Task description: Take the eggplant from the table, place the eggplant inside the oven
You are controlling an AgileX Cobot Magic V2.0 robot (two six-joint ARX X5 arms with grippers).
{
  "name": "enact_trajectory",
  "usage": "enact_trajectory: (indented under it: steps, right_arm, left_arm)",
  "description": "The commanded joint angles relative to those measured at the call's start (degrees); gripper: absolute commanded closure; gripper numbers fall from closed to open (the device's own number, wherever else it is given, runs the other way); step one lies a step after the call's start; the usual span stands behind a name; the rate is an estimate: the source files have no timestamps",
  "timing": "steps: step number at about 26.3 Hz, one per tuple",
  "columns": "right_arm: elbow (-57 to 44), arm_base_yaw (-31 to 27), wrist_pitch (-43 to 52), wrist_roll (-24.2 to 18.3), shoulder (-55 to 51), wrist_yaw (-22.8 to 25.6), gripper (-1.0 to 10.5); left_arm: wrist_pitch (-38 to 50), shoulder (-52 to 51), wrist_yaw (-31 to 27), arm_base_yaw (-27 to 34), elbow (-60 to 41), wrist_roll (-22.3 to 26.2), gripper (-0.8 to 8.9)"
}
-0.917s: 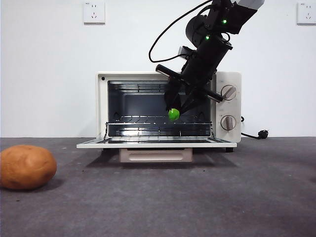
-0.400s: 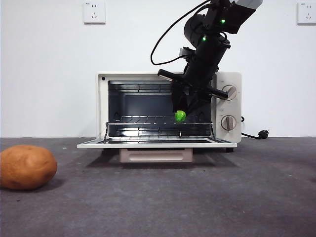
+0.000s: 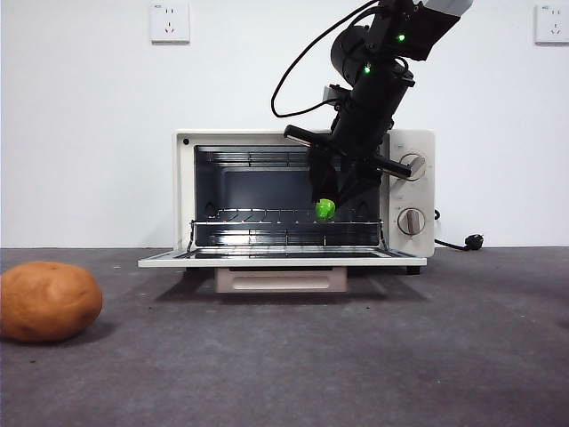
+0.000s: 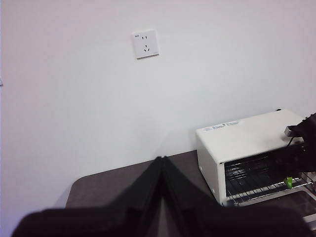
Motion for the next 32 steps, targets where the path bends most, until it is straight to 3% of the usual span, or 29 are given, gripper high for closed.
enact_trajectory:
  steps: [1, 20, 23, 32]
  right_arm:
    - [0.2, 0.0, 0.0, 0.2, 1.0, 0.2, 6.8]
    - [0.2, 0.1, -0.9, -1.4, 0.8, -0.9, 6.2]
    - [0.2, 0.1, -1.1, -1.4, 0.5, -0.9, 5.6]
    - [2.0, 0.2, -3.3, -1.5, 0.5, -0.9, 5.6]
  left_arm:
    - [0.2, -0.3, 0.0, 0.2, -0.1, 0.7, 8.19]
    - [0.2, -0.3, 1.5, 0.2, -0.1, 0.7, 8.19]
    - [0.2, -0.3, 1.5, 0.2, -0.1, 0.7, 8.19]
    - [0.2, -0.3, 1.5, 0.2, -0.1, 1.3, 8.19]
